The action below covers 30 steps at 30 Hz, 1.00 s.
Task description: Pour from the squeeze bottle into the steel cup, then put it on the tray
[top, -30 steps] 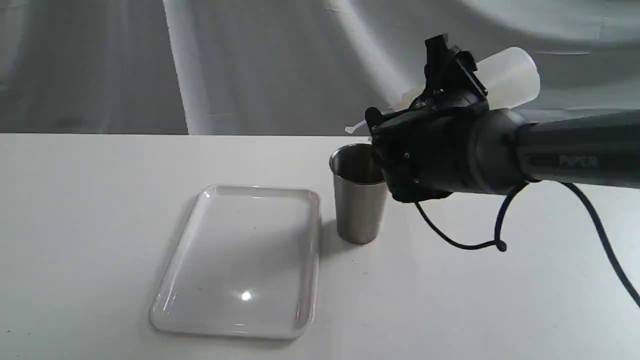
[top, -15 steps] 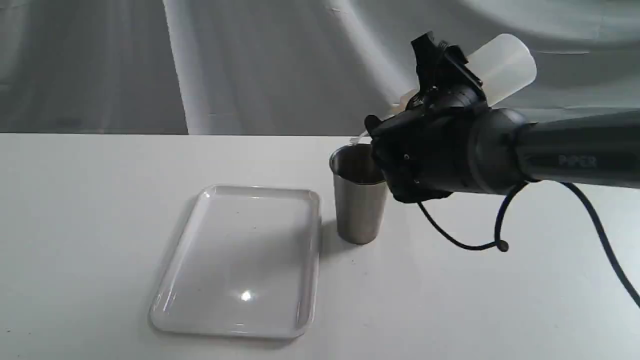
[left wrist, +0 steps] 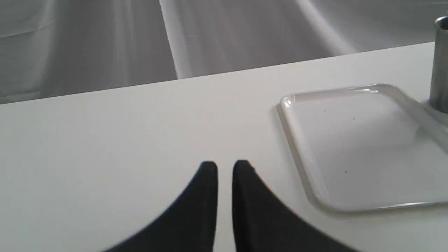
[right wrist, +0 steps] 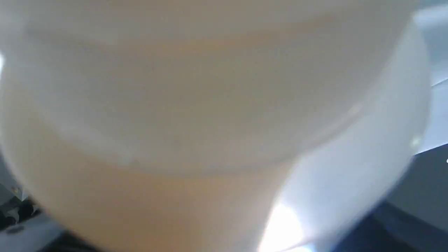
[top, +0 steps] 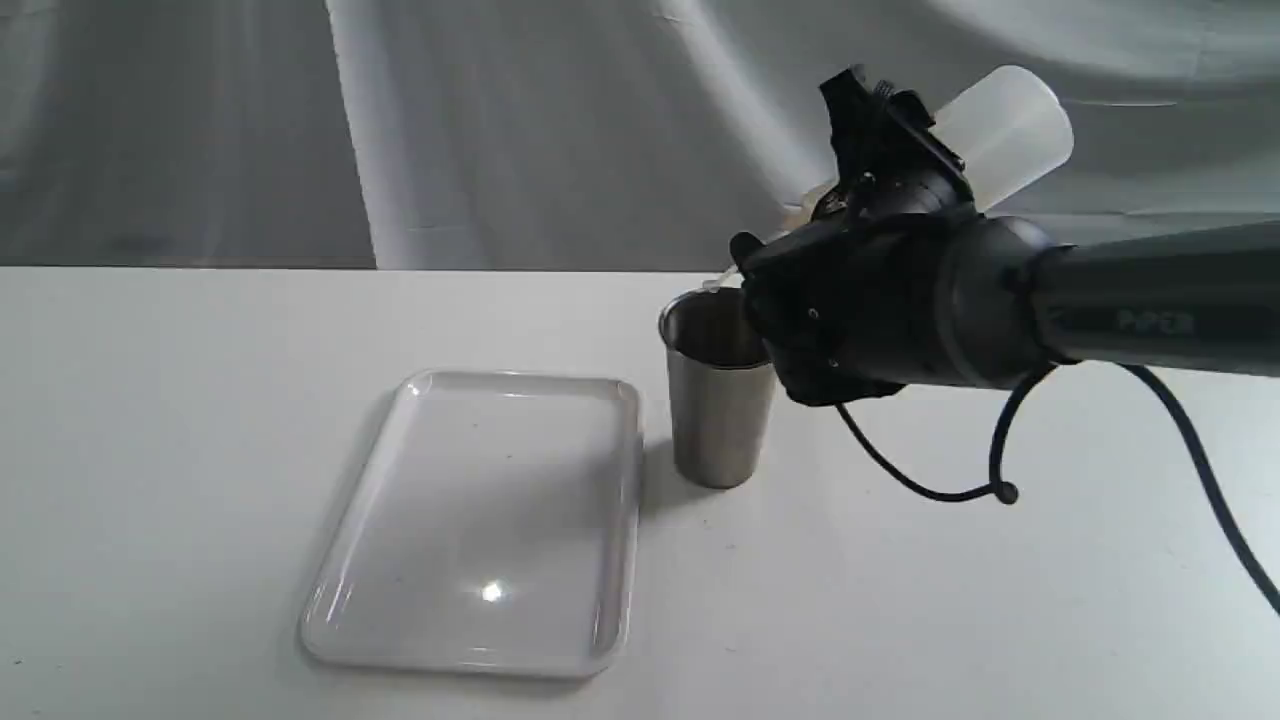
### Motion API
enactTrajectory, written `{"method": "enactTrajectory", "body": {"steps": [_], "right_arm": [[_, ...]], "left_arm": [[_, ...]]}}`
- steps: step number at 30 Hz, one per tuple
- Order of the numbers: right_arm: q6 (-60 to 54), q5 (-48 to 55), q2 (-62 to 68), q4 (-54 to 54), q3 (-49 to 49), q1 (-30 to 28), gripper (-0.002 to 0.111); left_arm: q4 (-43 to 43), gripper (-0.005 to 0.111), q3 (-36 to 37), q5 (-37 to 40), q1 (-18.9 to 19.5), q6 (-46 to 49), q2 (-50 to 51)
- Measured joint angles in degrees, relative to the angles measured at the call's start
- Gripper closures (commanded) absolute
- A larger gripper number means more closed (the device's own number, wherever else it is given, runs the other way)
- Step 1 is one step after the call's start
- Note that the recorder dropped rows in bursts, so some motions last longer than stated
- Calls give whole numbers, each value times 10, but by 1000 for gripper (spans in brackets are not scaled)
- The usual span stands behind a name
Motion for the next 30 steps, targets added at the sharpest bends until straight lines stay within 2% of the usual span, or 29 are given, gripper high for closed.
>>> {"method": "enactTrajectory", "body": {"steps": [7,15,19,30], "right_arm": [[14,1,0,0,0,0,56],[115,1,-17,-1,0,0,56],[215,1,-18,6,-3,0,56],[576,1,-18,59,-3,0,56]], "left_arm": [[0,98,0,0,0,0,0],[0,98,0,0,0,0,0],[0,98,0,0,0,0,0],[0,98,0,0,0,0,0]]}}
